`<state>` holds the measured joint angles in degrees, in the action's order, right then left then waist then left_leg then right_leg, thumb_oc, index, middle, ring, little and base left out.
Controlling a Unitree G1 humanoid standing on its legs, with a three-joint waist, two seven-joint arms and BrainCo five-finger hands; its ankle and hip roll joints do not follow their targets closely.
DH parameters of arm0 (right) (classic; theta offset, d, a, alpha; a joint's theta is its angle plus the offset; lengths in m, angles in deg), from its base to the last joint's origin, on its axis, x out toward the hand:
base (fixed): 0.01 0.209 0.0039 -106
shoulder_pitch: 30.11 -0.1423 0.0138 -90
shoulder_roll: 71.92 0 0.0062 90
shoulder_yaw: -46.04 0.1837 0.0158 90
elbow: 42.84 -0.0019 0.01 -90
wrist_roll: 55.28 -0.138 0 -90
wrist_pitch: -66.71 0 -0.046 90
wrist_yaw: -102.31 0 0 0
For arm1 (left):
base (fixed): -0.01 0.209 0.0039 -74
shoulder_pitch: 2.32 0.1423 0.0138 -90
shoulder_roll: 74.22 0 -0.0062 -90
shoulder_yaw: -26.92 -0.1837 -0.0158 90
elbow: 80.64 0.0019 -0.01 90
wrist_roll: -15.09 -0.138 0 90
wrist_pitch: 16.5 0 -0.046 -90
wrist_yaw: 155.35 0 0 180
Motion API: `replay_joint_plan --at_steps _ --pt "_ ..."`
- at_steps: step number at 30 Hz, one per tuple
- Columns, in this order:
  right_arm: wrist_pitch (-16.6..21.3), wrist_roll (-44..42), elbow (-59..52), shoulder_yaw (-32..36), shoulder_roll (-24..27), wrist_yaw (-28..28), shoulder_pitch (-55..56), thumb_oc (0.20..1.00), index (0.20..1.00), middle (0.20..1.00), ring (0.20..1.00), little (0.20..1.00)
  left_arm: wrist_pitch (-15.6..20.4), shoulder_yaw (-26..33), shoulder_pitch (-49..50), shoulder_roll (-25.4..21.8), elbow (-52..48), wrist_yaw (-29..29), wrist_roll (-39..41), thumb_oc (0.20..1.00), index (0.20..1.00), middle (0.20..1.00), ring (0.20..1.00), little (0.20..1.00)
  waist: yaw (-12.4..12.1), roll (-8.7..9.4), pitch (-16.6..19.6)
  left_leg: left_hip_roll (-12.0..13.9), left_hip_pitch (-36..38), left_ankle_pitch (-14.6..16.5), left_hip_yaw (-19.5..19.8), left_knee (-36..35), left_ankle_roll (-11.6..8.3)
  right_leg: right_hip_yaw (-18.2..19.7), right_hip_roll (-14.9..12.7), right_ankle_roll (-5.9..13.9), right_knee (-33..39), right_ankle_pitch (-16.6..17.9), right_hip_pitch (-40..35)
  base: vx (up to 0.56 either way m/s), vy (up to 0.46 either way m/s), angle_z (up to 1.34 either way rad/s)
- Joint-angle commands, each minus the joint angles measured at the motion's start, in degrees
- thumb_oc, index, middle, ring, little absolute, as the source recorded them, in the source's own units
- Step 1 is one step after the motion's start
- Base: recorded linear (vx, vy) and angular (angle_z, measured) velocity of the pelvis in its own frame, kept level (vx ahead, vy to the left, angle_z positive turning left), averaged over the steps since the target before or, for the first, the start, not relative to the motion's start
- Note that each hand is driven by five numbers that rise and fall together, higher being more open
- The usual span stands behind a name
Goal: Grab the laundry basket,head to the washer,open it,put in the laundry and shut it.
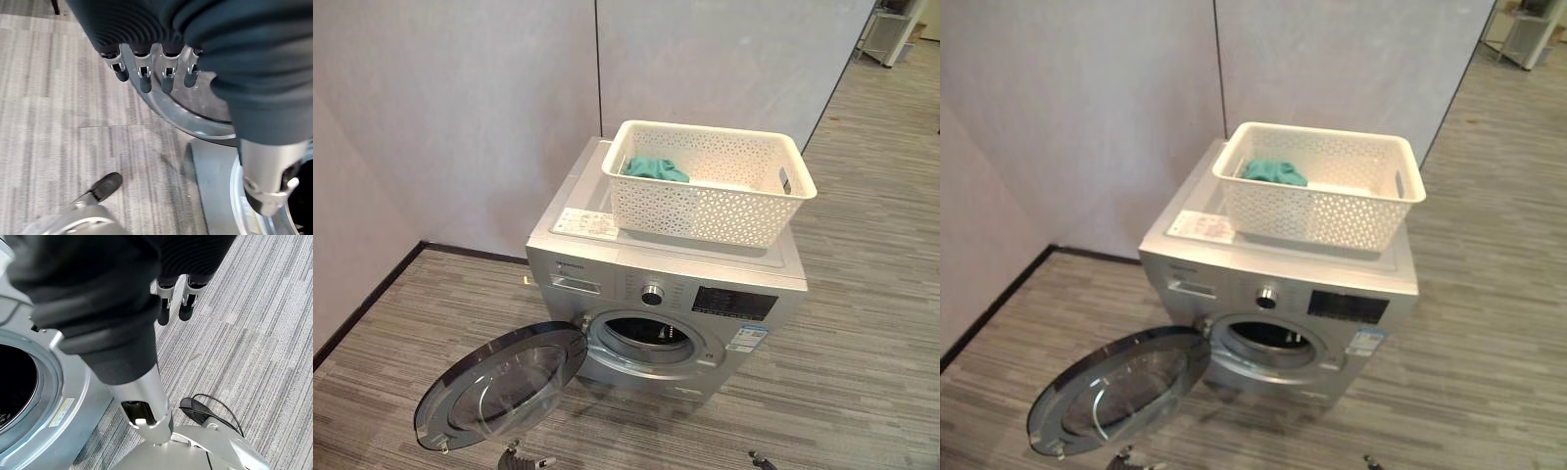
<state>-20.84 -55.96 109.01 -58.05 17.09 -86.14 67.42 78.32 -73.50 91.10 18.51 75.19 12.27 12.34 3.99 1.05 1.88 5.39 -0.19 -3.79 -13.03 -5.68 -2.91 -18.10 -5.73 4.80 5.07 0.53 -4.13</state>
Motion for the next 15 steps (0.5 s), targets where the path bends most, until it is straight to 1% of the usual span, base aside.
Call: replay_joint_plan --at_steps 1,5,6,8,9,10,11,14,15 --pt "1.0 -5.5 2.4 4.3 0.1 -0.2 -3.6 1.0 1.0 1.0 1.0 1.0 1.1 -1.2 -3.6 -1.2 1.7 -0.4 -0.2 1.0 1.0 1.0 1.0 1.0 0.0 -0.39 -1.7 -0.9 1.8 4.7 -0.2 0.7 0.57 2.3 -0.8 2.23 -5.2 -3.7 0.6 0.03 0.046 -0.01" --pt "1.9 -9.8 1.4 10.8 2.4 -2.3 -3.6 1.0 1.0 1.0 1.0 1.0 0.9 -0.4 -2.9 -1.4 2.1 0.0 -0.1 1.0 1.0 1.0 1.0 1.0 0.5 -0.41 -1.7 -1.2 2.0 5.3 -0.7 0.7 0.95 2.9 -1.2 2.83 -5.2 -3.3 0.8 0.02 0.052 -0.01" --pt "2.4 -11.0 -2.4 14.8 4.4 -4.4 -3.1 1.0 1.0 1.0 1.0 1.0 0.9 0.2 -2.3 -1.5 2.0 0.3 -0.1 1.0 1.0 1.0 1.0 1.0 0.8 -0.43 -1.8 -1.4 2.1 5.7 -0.8 0.7 1.19 3.1 -1.5 3.16 -5.4 -3.1 0.9 0.03 0.097 -0.04" --pt "3.3 -11.8 -9.1 19.5 6.4 -7.1 -2.1 1.0 1.0 1.0 1.0 1.0 0.9 1.0 -1.8 -1.7 1.8 0.5 -0.3 1.0 1.0 1.0 1.0 1.0 1.1 -0.56 -1.8 -1.8 2.2 6.2 -0.9 0.7 1.54 3.5 -1.9 3.51 -5.5 -3.0 1.1 0.03 0.093 -0.06" --pt "3.2 -11.8 -9.2 19.6 6.4 -7.1 -2.0 1.0 1.0 1.0 1.0 1.0 0.9 0.9 -1.8 -1.7 1.8 0.5 -0.3 1.0 1.0 1.0 1.0 1.0 1.0 -0.56 -1.8 -1.8 2.2 6.2 -0.9 0.7 1.54 3.5 -1.9 3.51 -5.5 -3.0 1.1 0.03 0.145 -0.11" --pt "4.6 -9.4 -22.4 25.9 8.7 -11.1 0.4 1.0 1.0 1.0 1.0 1.0 0.9 2.5 -1.8 -1.7 2.5 0.6 -0.7 1.0 1.0 1.0 1.0 1.0 1.5 -0.74 -2.0 -2.5 2.4 7.1 -1.3 0.7 2.19 4.1 -2.7 4.16 -5.7 -2.6 1.4 0.02 0.104 -0.11" --pt "4.5 -9.3 -22.5 25.9 8.6 -11.1 0.5 1.0 1.0 1.0 1.0 1.0 0.9 2.4 -1.8 -1.7 2.5 0.6 -0.7 1.0 1.0 1.0 1.0 1.0 1.5 -0.74 -2.0 -2.5 2.4 7.1 -1.3 0.7 2.2 4.1 -2.7 4.16 -5.7 -2.6 1.4 0.03 0.126 -0.1" --pt "5.0 -5.4 -31.6 29.6 9.1 -14.7 1.8 1.0 1.0 1.0 1.0 1.0 0.8 3.7 -2.1 -1.7 3.1 0.2 -0.9 1.0 1.0 1.0 1.0 1.0 1.7 -0.87 -2.1 -2.8 2.7 7.5 -1.8 0.7 2.58 4.5 -3.2 4.44 -5.8 -2.3 1.5 0.02 0.046 -0.11" --pt "5.0 -5.4 -31.6 29.6 9.1 -14.7 1.8 1.0 1.0 1.0 1.0 1.0 0.8 3.7 -2.1 -1.7 3.1 0.2 -0.9 1.0 1.0 1.0 1.0 1.0 1.7 -0.87 -2.1 -2.8 2.7 7.5 -1.8 0.7 2.58 4.5 -3.2 4.44 -5.8 -2.3 1.5 0.04 0.06 -0.02"
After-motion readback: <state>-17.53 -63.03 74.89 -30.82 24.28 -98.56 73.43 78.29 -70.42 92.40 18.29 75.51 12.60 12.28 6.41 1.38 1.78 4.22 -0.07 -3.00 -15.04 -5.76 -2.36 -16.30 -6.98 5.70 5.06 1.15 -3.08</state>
